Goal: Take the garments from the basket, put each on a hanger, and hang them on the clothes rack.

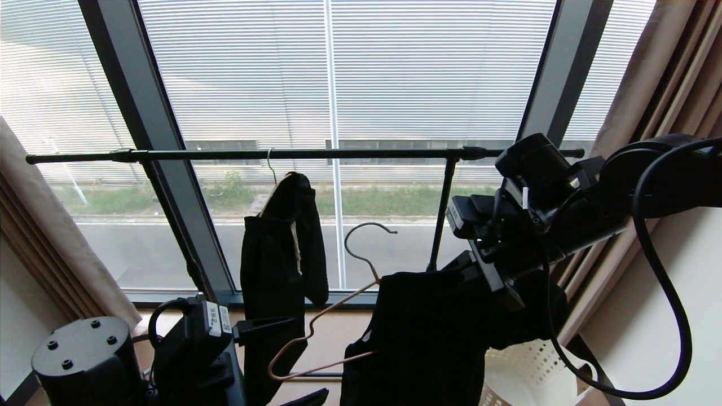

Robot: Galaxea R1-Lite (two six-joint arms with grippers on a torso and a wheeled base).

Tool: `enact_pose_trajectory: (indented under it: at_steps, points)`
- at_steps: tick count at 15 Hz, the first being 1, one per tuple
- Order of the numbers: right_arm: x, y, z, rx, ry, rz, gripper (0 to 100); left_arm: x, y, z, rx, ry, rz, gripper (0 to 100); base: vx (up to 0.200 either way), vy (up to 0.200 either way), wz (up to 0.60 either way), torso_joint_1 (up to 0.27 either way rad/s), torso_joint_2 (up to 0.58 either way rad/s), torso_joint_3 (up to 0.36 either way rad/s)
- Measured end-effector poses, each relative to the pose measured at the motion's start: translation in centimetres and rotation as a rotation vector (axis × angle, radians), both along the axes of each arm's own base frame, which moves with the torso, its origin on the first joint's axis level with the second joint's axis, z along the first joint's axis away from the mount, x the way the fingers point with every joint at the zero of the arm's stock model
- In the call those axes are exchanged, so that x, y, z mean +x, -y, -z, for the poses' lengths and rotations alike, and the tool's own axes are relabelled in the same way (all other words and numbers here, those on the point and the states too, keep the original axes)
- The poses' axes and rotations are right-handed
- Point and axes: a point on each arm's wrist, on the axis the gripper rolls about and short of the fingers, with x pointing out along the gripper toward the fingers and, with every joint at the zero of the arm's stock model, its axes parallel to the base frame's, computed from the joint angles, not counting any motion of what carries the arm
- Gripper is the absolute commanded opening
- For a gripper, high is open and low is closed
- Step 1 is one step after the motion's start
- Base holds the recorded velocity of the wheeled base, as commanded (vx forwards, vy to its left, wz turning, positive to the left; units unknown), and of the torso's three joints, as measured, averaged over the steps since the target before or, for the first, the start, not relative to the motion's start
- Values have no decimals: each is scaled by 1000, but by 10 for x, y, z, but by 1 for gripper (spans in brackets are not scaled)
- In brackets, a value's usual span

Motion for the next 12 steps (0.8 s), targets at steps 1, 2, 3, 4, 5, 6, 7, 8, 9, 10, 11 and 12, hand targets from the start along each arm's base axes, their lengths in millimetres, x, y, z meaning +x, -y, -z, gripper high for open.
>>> enact_pose_trajectory:
  at_steps: [1, 2, 3, 4, 5, 6, 7, 8, 9, 10, 11, 12]
  points:
    - [-1, 1, -2, 1, 4, 8, 0, 1, -4, -2, -4, 7, -20, 100, 0, 0, 0, 0, 0, 0]
    - [-2, 2, -5, -4, 10, 22, 0, 3, -7, -3, -9, 12, -40, 100, 0, 0, 0, 0, 0, 0]
    - [-3, 3, -7, -20, 18, 53, 0, 4, -11, -5, -24, 4, -62, 100, 0, 0, 0, 0, 0, 0]
    - [-4, 4, -11, -38, 27, 94, 0, 6, -14, -7, -50, -17, -88, 100, 0, 0, 0, 0, 0, 0]
    - [-5, 6, -15, -64, 36, 150, 0, 8, -16, -10, -95, -59, -112, 100, 0, 0, 0, 0, 0, 0]
    - [-7, 8, -20, -80, 43, 203, 0, 10, -17, -13, -135, -92, -131, 100, 0, 0, 0, 0, 0, 0]
    - [-9, 10, -26, -87, 49, 254, 0, 11, -19, -15, -182, -144, -150, 100, 0, 0, 0, 0, 0, 0]
    - [-13, 12, -32, -81, 48, 295, 0, 10, -20, -16, -225, -202, -170, 100, 0, 0, 0, 0, 0, 0]
    - [-16, 14, -37, -73, 52, 312, 0, 8, -22, -14, -239, -243, -185, 100, 0, 0, 0, 0, 0, 0]
    - [-19, 15, -41, -64, 49, 335, 0, 8, -23, -13, -258, -275, -198, 100, 0, 0, 0, 0, 0, 0]
    - [-21, 17, -44, -49, 47, 366, 0, 8, -25, -13, -317, -365, -225, 100, 0, 0, 0, 0, 0, 0]
    - [-22, 18, -45, -33, 63, 376, 0, 9, -26, -11, -358, -431, -248, 100, 0, 0, 0, 0, 0, 0]
